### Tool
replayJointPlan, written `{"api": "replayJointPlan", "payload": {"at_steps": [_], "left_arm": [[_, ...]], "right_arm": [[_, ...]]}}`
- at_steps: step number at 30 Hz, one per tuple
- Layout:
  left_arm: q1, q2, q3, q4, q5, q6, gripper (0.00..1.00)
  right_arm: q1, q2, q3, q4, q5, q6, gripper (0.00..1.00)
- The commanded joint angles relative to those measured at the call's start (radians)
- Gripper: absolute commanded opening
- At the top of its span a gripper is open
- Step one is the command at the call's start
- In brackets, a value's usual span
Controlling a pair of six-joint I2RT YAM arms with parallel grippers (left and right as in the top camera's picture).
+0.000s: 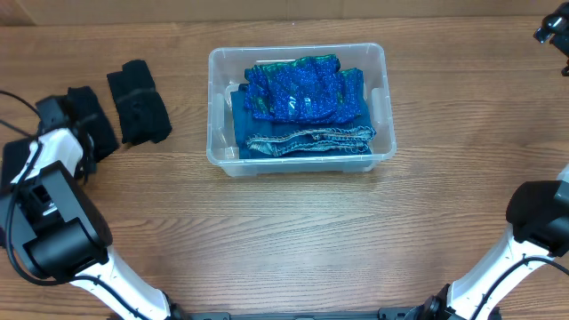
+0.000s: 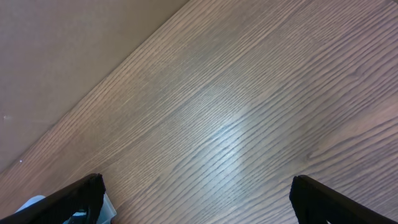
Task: Pack container
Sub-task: 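Grasp the black cloth item with the left gripper, then lift the black cloth and carry it over the container with the left gripper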
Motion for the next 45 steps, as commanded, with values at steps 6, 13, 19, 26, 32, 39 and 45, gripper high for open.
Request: {"api": "replayJointPlan", "payload": {"at_steps": [6,13,19,26,32,39,45], "left_arm": [[-0.023,-0.199,0.362,-0.344,0.222,-0.230,0.04],[-0.048,-0.425,0.459,-0.385,0.513,-0.083,0.04],[-0.233,-0.523,0.460,-0.264,0.651,0.221,0.04],[-0.661,-0.492,0.459,-0.055,0.480,0.589,0.04],[-0.926,-0.409,0.459,0.072,0.296,0.752,0.04],[-1.087,-0.220,0.459,0.235,0.041,0.830,0.04],[-1.122,-0.091,0.459,0.273,-0.153,0.829,0.04]], "right_arm": [[-0.004,-0.007,0.003,0.005,-0.002,0.001,1.00],[-0.004,-0.007,0.003,0.005,-0.002,0.001,1.00],[-0.004,-0.007,0.003,0.005,-0.002,0.001,1.00],[-0.004,-0.007,0.003,0.005,-0.002,0.001,1.00],[-0.004,-0.007,0.003,0.005,-0.002,0.001,1.00],[-0.004,-0.007,0.003,0.005,-0.002,0.001,1.00],[-0.004,-0.007,0.003,0.005,-0.002,0.001,1.00]]}}
